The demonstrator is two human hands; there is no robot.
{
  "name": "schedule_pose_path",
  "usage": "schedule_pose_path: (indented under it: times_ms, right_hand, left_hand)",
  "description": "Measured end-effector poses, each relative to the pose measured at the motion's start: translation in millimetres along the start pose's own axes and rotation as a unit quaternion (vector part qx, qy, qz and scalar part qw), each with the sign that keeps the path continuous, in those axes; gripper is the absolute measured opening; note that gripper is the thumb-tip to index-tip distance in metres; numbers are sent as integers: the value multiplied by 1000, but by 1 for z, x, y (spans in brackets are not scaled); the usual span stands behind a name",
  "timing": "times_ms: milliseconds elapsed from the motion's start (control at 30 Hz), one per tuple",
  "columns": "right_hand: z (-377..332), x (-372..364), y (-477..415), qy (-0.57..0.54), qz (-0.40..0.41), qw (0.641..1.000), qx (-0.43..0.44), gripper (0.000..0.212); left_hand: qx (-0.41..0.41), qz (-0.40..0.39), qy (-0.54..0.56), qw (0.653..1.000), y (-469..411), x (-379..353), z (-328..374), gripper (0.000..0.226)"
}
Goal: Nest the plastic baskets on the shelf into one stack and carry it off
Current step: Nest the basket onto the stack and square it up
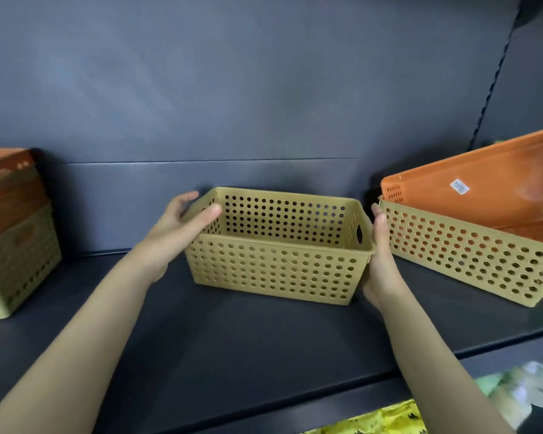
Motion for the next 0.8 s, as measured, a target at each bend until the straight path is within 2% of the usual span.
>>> schedule_pose_path:
  times_ms: [67, 100, 200, 333, 400, 533, 633, 700, 733, 800]
  right_hand:
    - [2, 3, 2, -23, -20, 999, 12, 111]
    - [2, 4, 3, -29, -32, 999, 14, 117]
    - [2, 5, 6, -23, -65, 998, 13, 125]
    - [0, 6, 16, 36, -92, 995, 9, 142]
    - [0, 7, 19, 76, -103, 992, 5, 148]
    - [2, 8, 16, 152, -98, 984, -1, 136]
    - [5, 12, 13, 184, -77, 980, 14, 123]
    - [8, 14, 11, 216, -58, 974, 18, 102]
    - [10, 15, 10, 230, -42, 972, 17, 89]
    - [11, 17, 10, 243, -11, 970, 14, 79]
  left_hand:
    - [-3, -92, -18, 996, 6, 3, 6, 117]
    - [-3, -109, -28, 994, 6, 5, 5, 117]
    - [-7, -92, -46, 995, 5, 5, 3, 118]
    - [-13, -58, -36, 998, 1, 2, -3, 93]
    - [-13, -41, -46, 998, -2, 2, -7, 103]
    - [-10, -22, -93, 995, -3, 6, -13, 132]
    - [10, -84, -62, 995, -2, 8, -22, 155]
    - [15, -131, -72, 989, 1, 3, -30, 155]
    - [15, -138, -82, 987, 1, -1, -33, 151]
    - [6, -129, -76, 989, 2, -8, -36, 143]
Point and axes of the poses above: each hand's wrist, its own y-axis away from the middle knuckle, its own x-axis out of the back of the hand, z = x × y, the point moved 2 cm from there along -y, towards the middle knuckle, and after that the axes turned 4 degrees about -z, right-handed, at the moved point
